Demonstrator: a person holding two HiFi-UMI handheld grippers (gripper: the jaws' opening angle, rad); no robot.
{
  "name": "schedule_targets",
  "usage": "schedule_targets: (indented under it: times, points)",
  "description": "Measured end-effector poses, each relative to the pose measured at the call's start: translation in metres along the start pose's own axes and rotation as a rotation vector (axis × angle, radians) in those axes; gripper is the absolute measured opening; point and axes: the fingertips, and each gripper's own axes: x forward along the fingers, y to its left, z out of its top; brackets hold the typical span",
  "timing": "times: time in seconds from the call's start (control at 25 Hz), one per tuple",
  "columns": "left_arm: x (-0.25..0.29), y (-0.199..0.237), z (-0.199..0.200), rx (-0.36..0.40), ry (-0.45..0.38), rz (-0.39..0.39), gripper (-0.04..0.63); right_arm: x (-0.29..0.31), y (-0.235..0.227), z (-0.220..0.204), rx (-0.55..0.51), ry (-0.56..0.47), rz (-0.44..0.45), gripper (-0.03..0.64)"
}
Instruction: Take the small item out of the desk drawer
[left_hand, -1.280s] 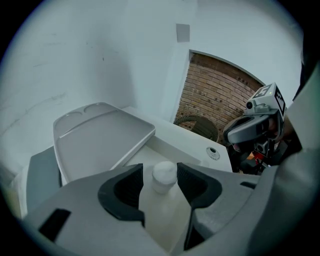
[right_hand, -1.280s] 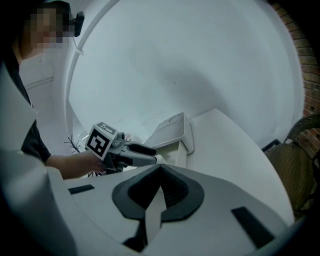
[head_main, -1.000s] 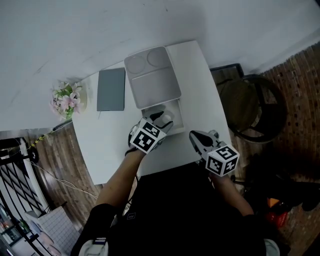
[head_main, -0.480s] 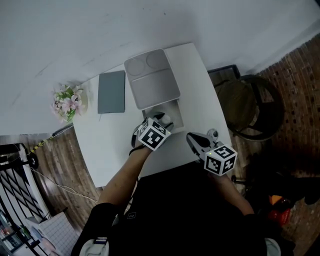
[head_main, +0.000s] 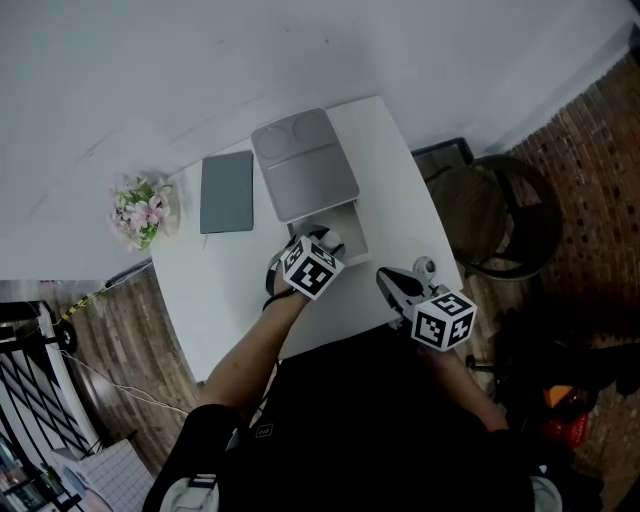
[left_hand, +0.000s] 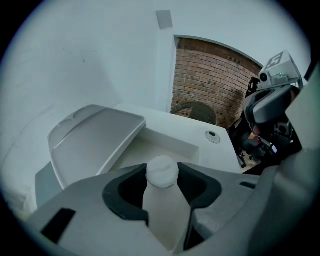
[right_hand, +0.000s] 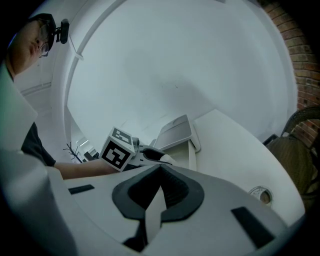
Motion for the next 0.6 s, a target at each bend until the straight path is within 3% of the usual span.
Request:
schedule_targets:
  times: [0.2,0.4,0.6]
  points:
    - [-0.033,0.009,0.005,-0.029,-0.081,0.026,0.191,-0.011,0.001,0.011,-0.004,-0.058,-0.037,0.003]
    - [-0.074,0.017,0.012,-0.004,-0.147,0.064,0.191,-0.018,0.008,0.023,-0.029,-0.097,-0.067,0.003]
    - [-0.119,0.019,0.019,-0.051,-0.249,0.079,0.190,-0.018,0.020,0.037,-0.088,-0.102,-0.074,0.003]
